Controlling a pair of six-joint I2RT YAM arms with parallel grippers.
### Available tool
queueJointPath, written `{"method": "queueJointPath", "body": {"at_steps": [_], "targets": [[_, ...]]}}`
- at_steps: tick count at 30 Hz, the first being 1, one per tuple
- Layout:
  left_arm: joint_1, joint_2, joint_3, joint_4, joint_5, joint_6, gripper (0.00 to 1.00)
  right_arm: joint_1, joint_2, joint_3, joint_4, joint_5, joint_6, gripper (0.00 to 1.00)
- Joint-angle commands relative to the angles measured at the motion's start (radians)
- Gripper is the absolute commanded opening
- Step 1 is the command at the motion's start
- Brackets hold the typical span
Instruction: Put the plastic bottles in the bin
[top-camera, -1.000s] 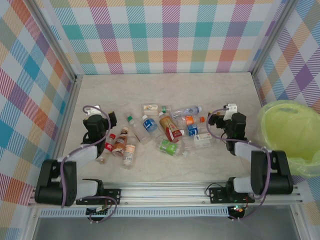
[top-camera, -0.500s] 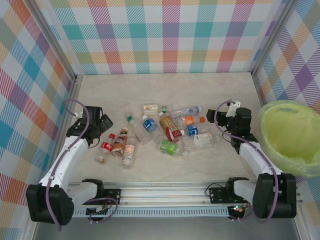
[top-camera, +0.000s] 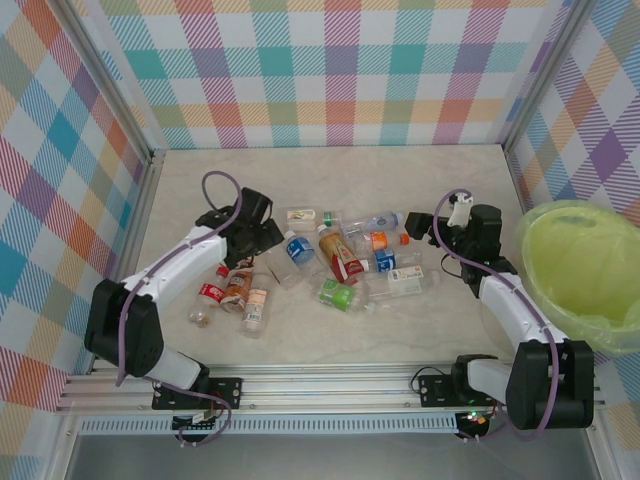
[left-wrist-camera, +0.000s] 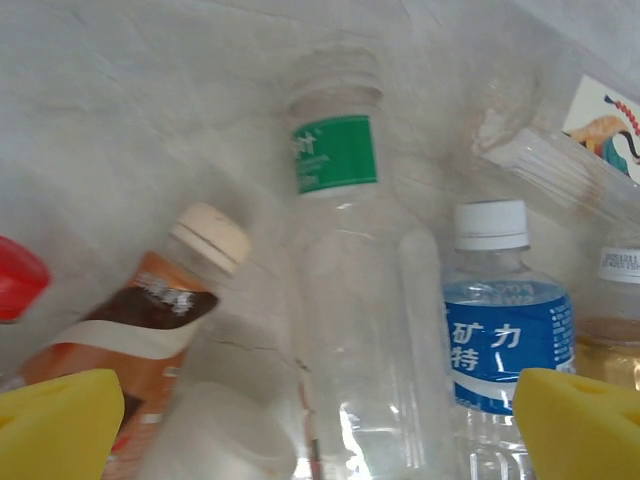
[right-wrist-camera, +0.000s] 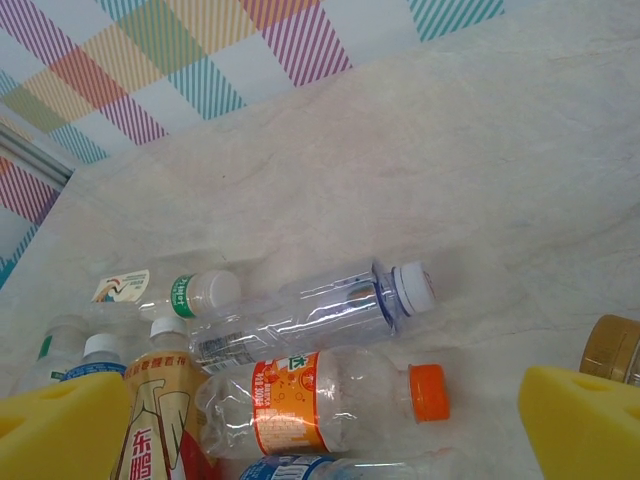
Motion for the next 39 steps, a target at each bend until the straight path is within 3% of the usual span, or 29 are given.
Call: {"method": "queueJointPath", "body": {"at_steps": [1, 6, 11, 21, 25, 33, 39], "targets": [[-0.008, 0.047, 0.030, 0.044, -0.021, -0.078, 0.95, 0.008, -0.029, 0.020, -0.009, -0.029, 0.020, 1.00], [-0.006, 0.145, 0.076, 0.079, -0.042, -0.086, 0.83, 0.013, -0.049, 0.018, -0.028, -0.055, 0.021, 1.00], [-0.006, 0.254, 0.144, 0.069, -0.008, -0.089, 0.83, 0.018, -0.073, 0.014, -0.057, -0.071, 0.007, 1.00], [-0.006, 0.327, 0.123, 0.095, 0.024, -0.113, 0.81, 0.023, -0.127, -0.011, -0.070, -0.085, -0.030, 1.00], [-0.006, 0.353, 0.137, 0.101, 0.027, -0.096, 0.74, 0.024, -0.130, -0.009, -0.069, -0.094, -0.032, 1.00], [-0.004, 0.317, 0.137, 0.136, 0.031, -0.011, 0.51, 0.034, -0.139, -0.015, -0.054, -0.110, -0.003, 1.00], [-0.004, 0.160, 0.055, 0.268, 0.009, 0.086, 0.44, 0.048, -0.122, -0.015, 0.005, -0.142, 0.089, 1.00]]}}
